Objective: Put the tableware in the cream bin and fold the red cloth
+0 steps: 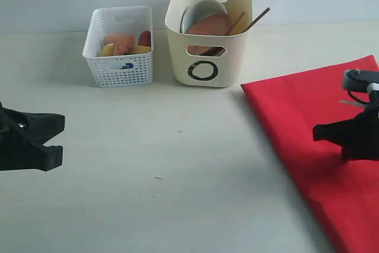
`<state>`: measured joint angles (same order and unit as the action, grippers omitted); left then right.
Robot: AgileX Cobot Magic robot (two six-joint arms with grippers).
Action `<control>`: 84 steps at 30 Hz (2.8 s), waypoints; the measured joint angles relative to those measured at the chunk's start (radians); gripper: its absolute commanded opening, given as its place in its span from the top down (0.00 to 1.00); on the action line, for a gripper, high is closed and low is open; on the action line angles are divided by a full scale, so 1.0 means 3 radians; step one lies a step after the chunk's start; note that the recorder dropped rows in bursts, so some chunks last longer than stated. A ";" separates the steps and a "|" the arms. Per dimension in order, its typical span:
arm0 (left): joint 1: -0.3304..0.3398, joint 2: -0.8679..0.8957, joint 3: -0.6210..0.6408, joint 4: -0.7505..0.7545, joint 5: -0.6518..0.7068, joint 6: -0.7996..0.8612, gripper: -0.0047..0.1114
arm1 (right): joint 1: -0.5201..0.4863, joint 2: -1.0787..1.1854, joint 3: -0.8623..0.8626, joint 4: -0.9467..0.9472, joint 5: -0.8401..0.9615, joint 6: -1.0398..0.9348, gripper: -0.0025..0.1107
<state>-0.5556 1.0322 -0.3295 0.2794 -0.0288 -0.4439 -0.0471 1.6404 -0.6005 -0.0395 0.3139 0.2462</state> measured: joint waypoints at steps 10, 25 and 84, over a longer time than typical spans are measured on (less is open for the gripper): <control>0.0000 0.0000 0.0000 0.0000 0.0000 -0.0006 0.96 | 0.0000 0.0831 -0.0484 -0.0001 -0.0943 -0.0116 0.98; 0.0000 0.0000 0.0000 0.0000 0.0007 -0.0006 0.96 | 0.0000 0.0384 -0.0934 -0.0058 0.0067 -0.0194 0.98; 0.0000 0.0000 0.0000 0.0000 0.0096 -0.0024 0.96 | -0.0137 0.1494 -0.1839 -0.0222 -0.0223 -0.0523 0.98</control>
<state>-0.5556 1.0322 -0.3295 0.2794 0.0000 -0.4510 -0.0882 2.0887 -1.1521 -0.1062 0.2471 0.0893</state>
